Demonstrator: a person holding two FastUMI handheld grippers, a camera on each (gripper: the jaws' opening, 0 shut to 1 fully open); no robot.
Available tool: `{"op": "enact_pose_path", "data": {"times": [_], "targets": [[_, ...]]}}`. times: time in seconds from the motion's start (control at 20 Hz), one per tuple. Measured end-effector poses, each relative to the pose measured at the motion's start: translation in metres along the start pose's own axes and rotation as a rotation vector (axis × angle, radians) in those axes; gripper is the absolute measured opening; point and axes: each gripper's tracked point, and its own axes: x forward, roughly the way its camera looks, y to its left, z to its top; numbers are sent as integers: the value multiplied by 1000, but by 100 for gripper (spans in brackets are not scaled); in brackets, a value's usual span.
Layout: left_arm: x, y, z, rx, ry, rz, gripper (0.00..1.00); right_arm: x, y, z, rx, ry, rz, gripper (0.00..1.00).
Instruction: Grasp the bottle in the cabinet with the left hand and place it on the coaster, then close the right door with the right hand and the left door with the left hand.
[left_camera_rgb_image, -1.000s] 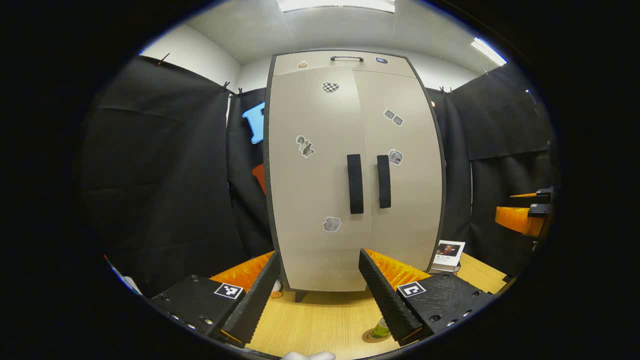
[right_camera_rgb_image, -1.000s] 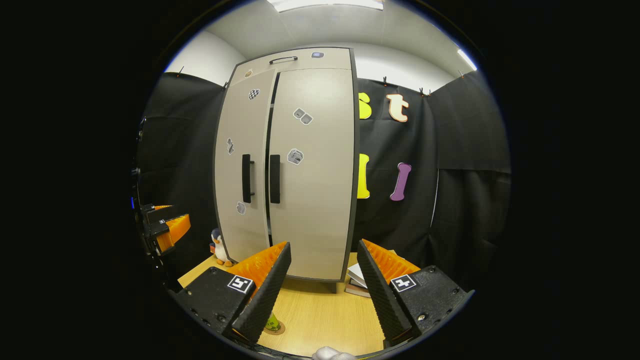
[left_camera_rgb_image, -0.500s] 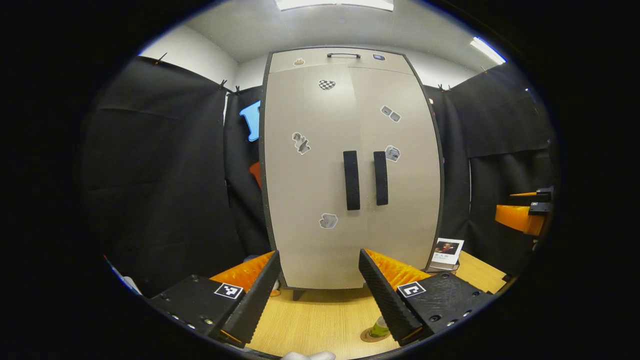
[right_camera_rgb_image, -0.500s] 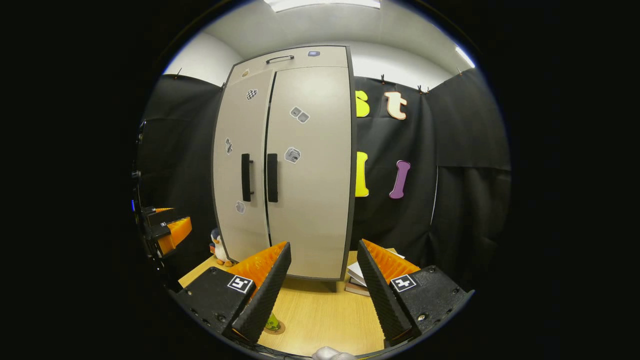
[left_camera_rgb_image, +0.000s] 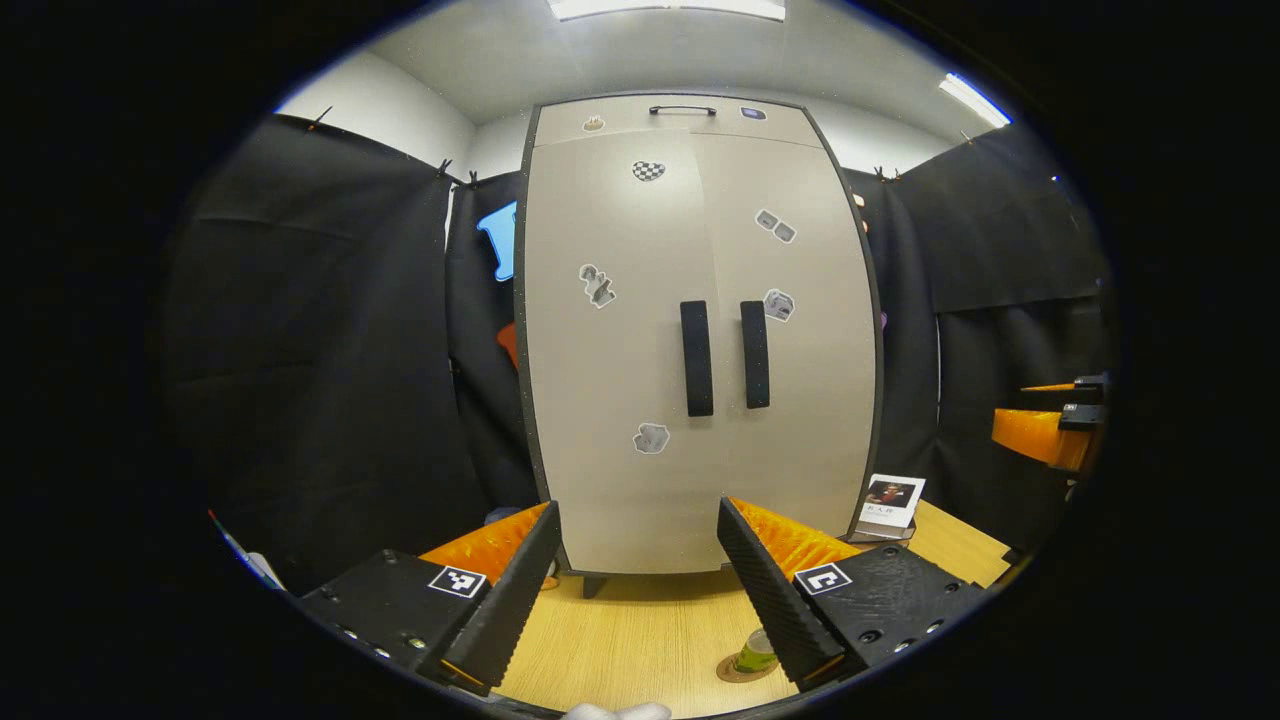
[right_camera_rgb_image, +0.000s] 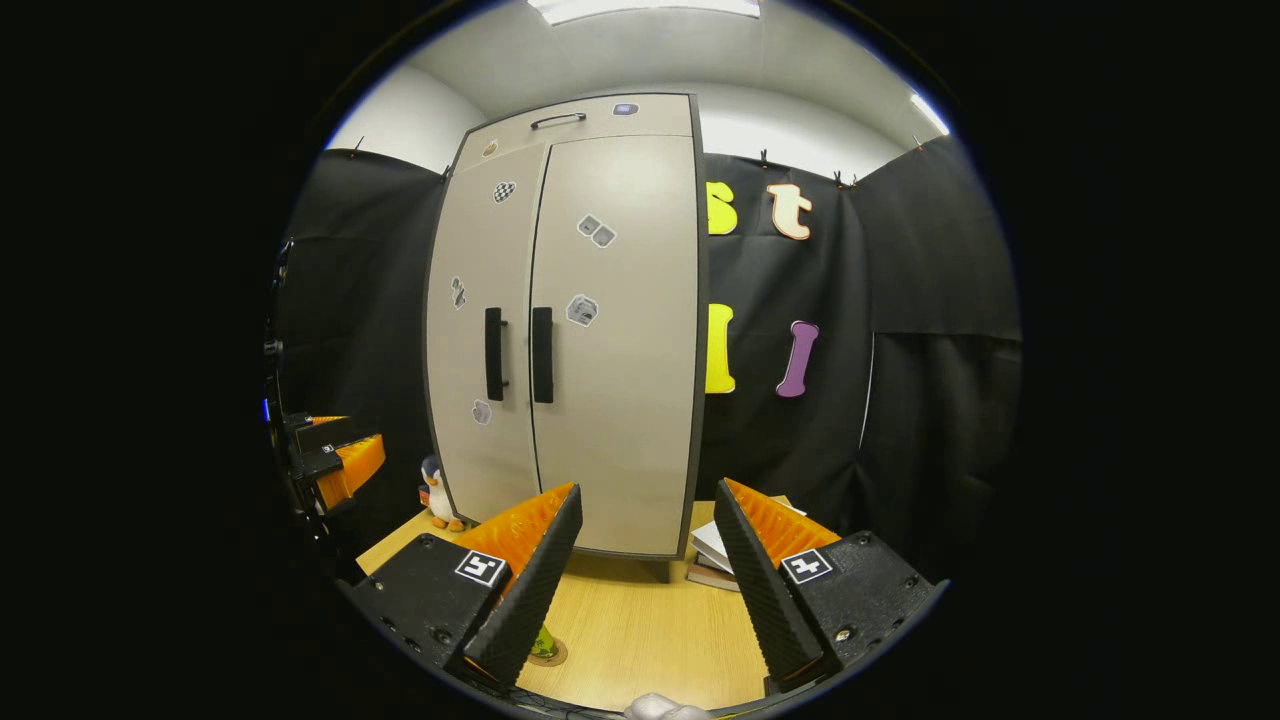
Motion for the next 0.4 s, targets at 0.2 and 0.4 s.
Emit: {"op": "enact_pose_path", "data": {"times": [0.2,0.4], "targets": [[-1,-4,2,-6,-5,-4,96,-3,-2,2,4,-5,-4,82],[-3,-5,4,-6,-11,-4,96,-5,-3,1,4,-8,-4,82]]}}
